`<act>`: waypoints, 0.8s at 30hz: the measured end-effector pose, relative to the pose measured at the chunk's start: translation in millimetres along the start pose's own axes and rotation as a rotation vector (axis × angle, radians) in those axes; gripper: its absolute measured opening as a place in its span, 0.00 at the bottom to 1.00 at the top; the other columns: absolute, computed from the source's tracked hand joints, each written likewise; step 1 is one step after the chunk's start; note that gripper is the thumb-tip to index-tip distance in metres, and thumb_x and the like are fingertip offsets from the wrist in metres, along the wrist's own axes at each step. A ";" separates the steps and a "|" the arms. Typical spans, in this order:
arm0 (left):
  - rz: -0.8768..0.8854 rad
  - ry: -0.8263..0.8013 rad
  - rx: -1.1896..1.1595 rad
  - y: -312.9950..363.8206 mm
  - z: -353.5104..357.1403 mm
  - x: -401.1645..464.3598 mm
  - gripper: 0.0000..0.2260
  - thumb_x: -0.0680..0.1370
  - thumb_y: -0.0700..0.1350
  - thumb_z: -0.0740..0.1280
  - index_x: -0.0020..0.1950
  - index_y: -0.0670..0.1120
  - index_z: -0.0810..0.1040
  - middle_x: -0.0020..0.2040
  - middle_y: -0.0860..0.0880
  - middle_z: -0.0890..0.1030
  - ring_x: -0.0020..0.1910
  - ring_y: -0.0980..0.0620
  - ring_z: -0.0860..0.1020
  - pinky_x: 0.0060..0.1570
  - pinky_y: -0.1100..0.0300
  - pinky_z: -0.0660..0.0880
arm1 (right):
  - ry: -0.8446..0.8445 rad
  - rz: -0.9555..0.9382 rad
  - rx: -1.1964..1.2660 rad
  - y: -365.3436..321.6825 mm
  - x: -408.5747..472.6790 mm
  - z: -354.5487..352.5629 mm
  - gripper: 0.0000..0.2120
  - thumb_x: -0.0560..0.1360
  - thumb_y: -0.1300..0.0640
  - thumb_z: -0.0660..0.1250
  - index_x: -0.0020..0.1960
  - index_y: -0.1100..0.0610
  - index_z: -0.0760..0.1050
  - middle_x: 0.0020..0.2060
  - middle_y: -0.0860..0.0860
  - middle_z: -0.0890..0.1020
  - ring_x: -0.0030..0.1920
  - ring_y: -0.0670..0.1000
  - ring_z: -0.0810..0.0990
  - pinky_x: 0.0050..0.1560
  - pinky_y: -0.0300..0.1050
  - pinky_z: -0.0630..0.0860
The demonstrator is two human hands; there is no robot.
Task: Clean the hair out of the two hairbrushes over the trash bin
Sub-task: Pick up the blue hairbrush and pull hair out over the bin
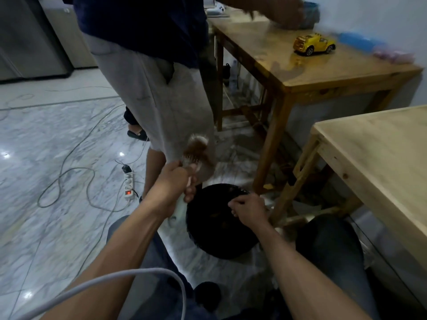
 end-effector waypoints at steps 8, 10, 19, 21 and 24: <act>0.059 0.124 0.285 -5.7 -14.8 6.5 0.20 0.82 0.42 0.62 0.73 0.39 0.64 0.33 0.44 0.70 0.21 0.52 0.67 0.21 0.61 0.63 | -0.272 0.133 0.190 -5.7 5.5 25.0 0.29 0.78 0.72 0.67 0.77 0.60 0.69 0.69 0.58 0.76 0.47 0.56 0.86 0.42 0.48 0.87; 0.056 0.131 0.364 -14.1 -11.2 8.4 0.20 0.81 0.44 0.63 0.72 0.41 0.66 0.33 0.44 0.72 0.23 0.50 0.70 0.22 0.59 0.65 | -0.335 0.166 0.150 -22.7 0.6 21.9 0.35 0.76 0.71 0.65 0.81 0.55 0.63 0.74 0.54 0.71 0.46 0.57 0.87 0.37 0.48 0.85; -0.002 0.094 0.419 -32.3 5.3 9.5 0.12 0.81 0.46 0.63 0.63 0.44 0.71 0.35 0.44 0.75 0.26 0.48 0.73 0.26 0.55 0.69 | -0.318 -0.046 0.353 -77.0 -10.5 -1.7 0.17 0.76 0.50 0.76 0.62 0.53 0.81 0.51 0.50 0.87 0.43 0.52 0.89 0.40 0.42 0.83; -0.007 0.074 0.400 -30.7 9.3 7.9 0.15 0.82 0.45 0.63 0.67 0.45 0.69 0.36 0.44 0.74 0.27 0.49 0.72 0.26 0.56 0.68 | -0.208 -0.076 0.316 -71.8 -6.3 -5.3 0.06 0.76 0.54 0.76 0.51 0.55 0.84 0.40 0.51 0.87 0.38 0.51 0.85 0.37 0.41 0.80; 0.027 0.104 0.394 -25.2 6.8 6.6 0.21 0.82 0.46 0.62 0.75 0.47 0.63 0.36 0.44 0.73 0.25 0.50 0.71 0.26 0.57 0.67 | -0.063 -0.067 0.237 -60.2 -0.7 -15.8 0.04 0.77 0.57 0.75 0.43 0.54 0.85 0.34 0.50 0.85 0.33 0.46 0.81 0.35 0.40 0.78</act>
Point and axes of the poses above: each hand's wrist, its own x-axis towards the middle knuckle, its own z-axis out of the palm, y = z × x, the point moved 10 cm from there along x, towards the middle knuckle
